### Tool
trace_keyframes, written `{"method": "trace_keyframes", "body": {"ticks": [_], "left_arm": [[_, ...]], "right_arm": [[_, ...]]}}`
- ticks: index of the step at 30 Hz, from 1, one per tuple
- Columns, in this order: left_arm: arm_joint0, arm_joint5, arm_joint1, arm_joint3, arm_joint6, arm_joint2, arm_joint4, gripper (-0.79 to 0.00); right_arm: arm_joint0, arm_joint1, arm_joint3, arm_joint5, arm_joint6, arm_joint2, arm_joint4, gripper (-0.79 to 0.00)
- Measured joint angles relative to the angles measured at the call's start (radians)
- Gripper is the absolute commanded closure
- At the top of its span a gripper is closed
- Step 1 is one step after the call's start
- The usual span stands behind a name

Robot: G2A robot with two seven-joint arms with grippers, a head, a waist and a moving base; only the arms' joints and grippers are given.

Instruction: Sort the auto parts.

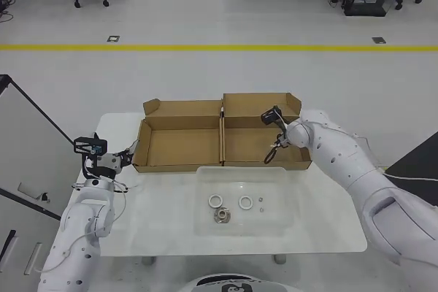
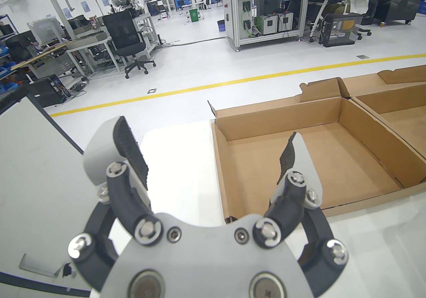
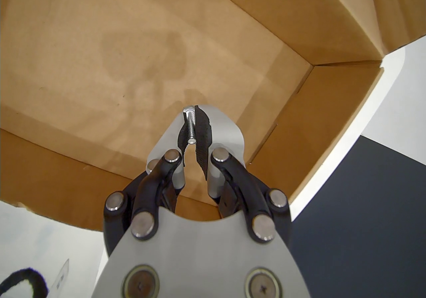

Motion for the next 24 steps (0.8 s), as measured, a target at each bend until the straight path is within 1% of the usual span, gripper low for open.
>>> {"method": "trace_keyframes", "body": {"ticks": [1,3,4,5,6,12,13,15,16,21,24], "left_arm": [[0.000,0.000,0.000,0.000,0.000,0.000,0.000,-0.785],[0.000,0.000,0.000,0.000,0.000,0.000,0.000,-0.785],[0.000,0.000,0.000,0.000,0.000,0.000,0.000,-0.785],[0.000,0.000,0.000,0.000,0.000,0.000,0.000,-0.785],[0.000,0.000,0.000,0.000,0.000,0.000,0.000,-0.785],[0.000,0.000,0.000,0.000,0.000,0.000,0.000,-0.785],[0.000,0.000,0.000,0.000,0.000,0.000,0.000,-0.785],[0.000,0.000,0.000,0.000,0.000,0.000,0.000,-0.785],[0.000,0.000,0.000,0.000,0.000,0.000,0.000,-0.785],[0.000,0.000,0.000,0.000,0.000,0.000,0.000,-0.785],[0.000,0.000,0.000,0.000,0.000,0.000,0.000,-0.785]], "right_arm": [[0.001,-0.004,0.006,0.000,-0.002,-0.001,-0.001,-0.068],[0.002,-0.009,0.015,0.000,-0.004,-0.002,-0.002,-0.172],[0.002,-0.012,0.020,0.000,-0.004,-0.003,-0.004,-0.268],[0.002,-0.014,0.024,0.000,-0.005,-0.003,-0.005,-0.311],[0.003,-0.015,0.027,0.001,-0.005,-0.002,-0.006,-0.339],[0.003,-0.021,0.038,0.000,-0.022,0.013,-0.010,-0.406],[0.003,-0.021,0.035,0.000,-0.028,0.019,-0.010,-0.468],[0.004,-0.019,0.026,0.002,-0.039,0.030,-0.015,-0.696],[0.005,-0.016,0.016,0.005,-0.045,0.040,-0.019,-0.785],[-0.005,0.005,-0.060,0.016,-0.054,0.090,-0.047,-0.785],[-0.028,0.027,-0.144,0.016,-0.044,0.133,-0.072,-0.785]]}}
